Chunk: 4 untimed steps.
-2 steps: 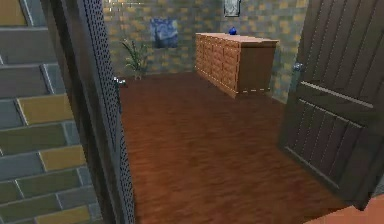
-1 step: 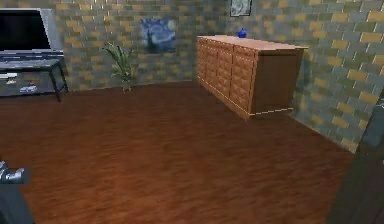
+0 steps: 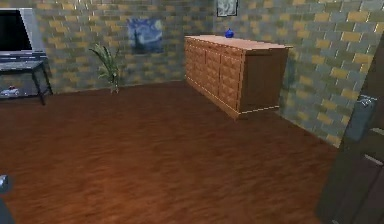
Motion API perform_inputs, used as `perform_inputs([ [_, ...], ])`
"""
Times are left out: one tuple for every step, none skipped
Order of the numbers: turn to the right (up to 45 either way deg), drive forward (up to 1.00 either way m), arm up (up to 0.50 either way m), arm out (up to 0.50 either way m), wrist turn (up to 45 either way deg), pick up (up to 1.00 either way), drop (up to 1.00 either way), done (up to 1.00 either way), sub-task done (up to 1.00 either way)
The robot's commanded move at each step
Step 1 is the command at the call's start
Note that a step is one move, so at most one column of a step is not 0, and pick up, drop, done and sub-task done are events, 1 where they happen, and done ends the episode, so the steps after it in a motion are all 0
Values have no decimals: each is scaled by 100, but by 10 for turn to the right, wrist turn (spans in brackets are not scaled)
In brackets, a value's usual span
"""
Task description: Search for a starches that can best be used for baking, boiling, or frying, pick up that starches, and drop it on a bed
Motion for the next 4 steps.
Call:
perform_inputs([
  [0,35,0,0,0,0,0,0,0],
  [-360,0,0,0,0,0,0,0,0],
  [0,85,0,0,0,0,0,0,0],
  [-180,0,0,0,0,0,0,0,0],
])
